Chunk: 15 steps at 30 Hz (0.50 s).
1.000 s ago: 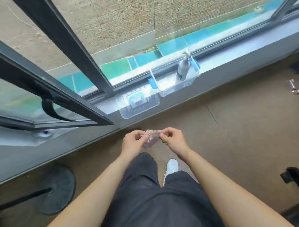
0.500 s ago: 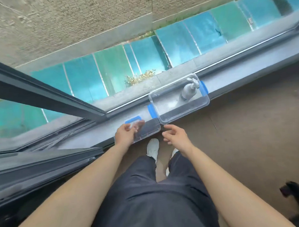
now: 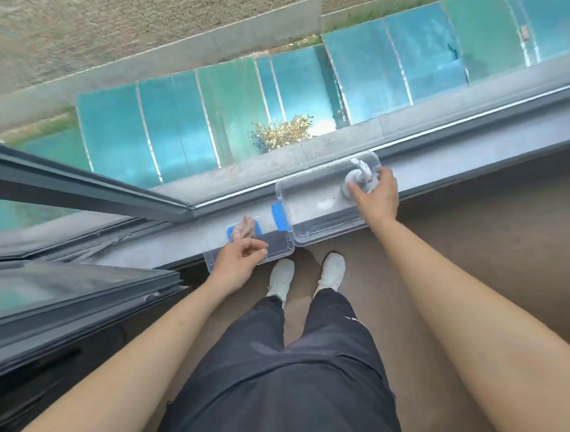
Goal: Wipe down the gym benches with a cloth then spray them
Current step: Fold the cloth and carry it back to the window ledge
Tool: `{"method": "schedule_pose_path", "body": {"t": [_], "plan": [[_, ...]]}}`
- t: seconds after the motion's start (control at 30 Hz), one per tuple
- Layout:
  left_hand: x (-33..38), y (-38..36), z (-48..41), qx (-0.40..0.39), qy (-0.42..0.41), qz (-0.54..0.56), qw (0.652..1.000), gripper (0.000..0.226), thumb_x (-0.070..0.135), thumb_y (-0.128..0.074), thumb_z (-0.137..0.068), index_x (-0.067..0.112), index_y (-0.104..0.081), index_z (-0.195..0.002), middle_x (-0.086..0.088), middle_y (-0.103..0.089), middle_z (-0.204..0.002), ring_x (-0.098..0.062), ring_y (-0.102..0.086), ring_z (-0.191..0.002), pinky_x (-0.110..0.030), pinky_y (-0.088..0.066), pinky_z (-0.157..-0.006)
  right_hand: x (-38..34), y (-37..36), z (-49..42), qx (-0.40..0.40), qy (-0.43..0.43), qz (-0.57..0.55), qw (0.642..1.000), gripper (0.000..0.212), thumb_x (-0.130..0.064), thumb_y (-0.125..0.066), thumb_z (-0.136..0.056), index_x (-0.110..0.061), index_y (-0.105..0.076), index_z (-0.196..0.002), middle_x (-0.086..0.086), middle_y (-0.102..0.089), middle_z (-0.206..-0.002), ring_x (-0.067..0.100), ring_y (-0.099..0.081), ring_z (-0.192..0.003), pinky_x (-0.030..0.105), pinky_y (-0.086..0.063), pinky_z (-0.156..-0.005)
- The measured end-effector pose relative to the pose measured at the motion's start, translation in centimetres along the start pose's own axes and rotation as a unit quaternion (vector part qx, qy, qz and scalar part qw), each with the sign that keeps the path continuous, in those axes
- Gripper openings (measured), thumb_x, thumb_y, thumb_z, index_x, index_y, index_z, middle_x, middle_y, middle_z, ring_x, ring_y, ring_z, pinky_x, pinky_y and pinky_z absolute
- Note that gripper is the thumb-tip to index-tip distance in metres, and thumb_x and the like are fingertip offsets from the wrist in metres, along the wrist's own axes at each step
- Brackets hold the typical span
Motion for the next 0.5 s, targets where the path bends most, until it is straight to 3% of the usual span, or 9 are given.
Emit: {"method": "schedule_pose_path", "body": {"t": [0.13,0.23,0.37,0.43,0.5], "plan": [[2.1,-0.6,1.4,0.034,-0.017,0.055,0.998,0.011,0.019,-0.071,-0.095,0.029,-0.076,-0.097,-0.001,-0.075,-0.108,-0.022,-0.07,-0.104,-0.041,-0.053,-0.103,-0.7,-0.7,-3.0,-0.041,0.008,0.057,0.998,0.041,-0.043,-0.057,-0.098,-0.014,-0.065,-0.126,0.018,-0.066,-0.122,0.037,-0.058,-0.117,0.04,-0.044,-0.093],[3.4,-1.4,2.0,0.047,-0.015,0.08,0.996,0.015,0.018,-0.072,-0.094,0.032,-0.076,-0.093,-0.004,-0.076,-0.107,-0.025,-0.07,-0.104,-0.044,-0.053,-0.104,-1.0,0.3,-4.0,-0.062,0.026,0.09,0.994,0.044,-0.05,-0.051,-0.1,-0.015,-0.071,-0.119,0.022,-0.069,-0.112,0.041,-0.06,-0.11,0.04,-0.045,-0.089],[5.6,-2.3,2.2,0.049,-0.027,0.095,0.994,0.008,0.028,-0.076,-0.089,0.035,-0.078,-0.091,-0.015,-0.07,-0.127,-0.024,-0.064,-0.123,-0.042,-0.053,-0.103,-0.5,4.8,-3.1,-0.051,0.029,-0.046,0.997,0.037,-0.056,-0.057,-0.093,-0.024,-0.073,-0.105,0.01,-0.072,-0.098,0.03,-0.068,-0.095,0.05,-0.057,-0.086],[6.8,-2.6,1.9,0.052,-0.044,0.078,0.995,0.012,0.021,-0.075,-0.092,0.033,-0.075,-0.095,-0.006,-0.074,-0.115,-0.015,-0.069,-0.105,-0.048,-0.051,-0.105,-0.2,7.3,-1.8,-0.058,0.024,-0.142,0.988,0.024,-0.043,-0.061,-0.095,-0.023,-0.074,-0.098,0.01,-0.072,-0.095,0.025,-0.07,-0.088,0.049,-0.062,-0.079],[8.1,-3.0,1.5,0.062,-0.065,0.035,0.995,0.013,0.036,-0.077,-0.087,0.038,-0.072,-0.099,0.009,-0.075,-0.107,-0.005,-0.068,-0.095,-0.055,-0.048,-0.106,-0.2,9.7,-0.2,-0.065,0.019,-0.223,0.972,0.016,-0.029,-0.062,-0.099,-0.02,-0.074,-0.094,0.017,-0.072,-0.1,0.024,-0.07,-0.088,0.044,-0.063,-0.076]]}}
Point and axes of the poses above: each hand's wrist, its own z-axis away from the middle knuckle, its own y-axis out of the back of the hand, x = y × z, the point moved 7 cm from there along -z, towards the middle knuckle
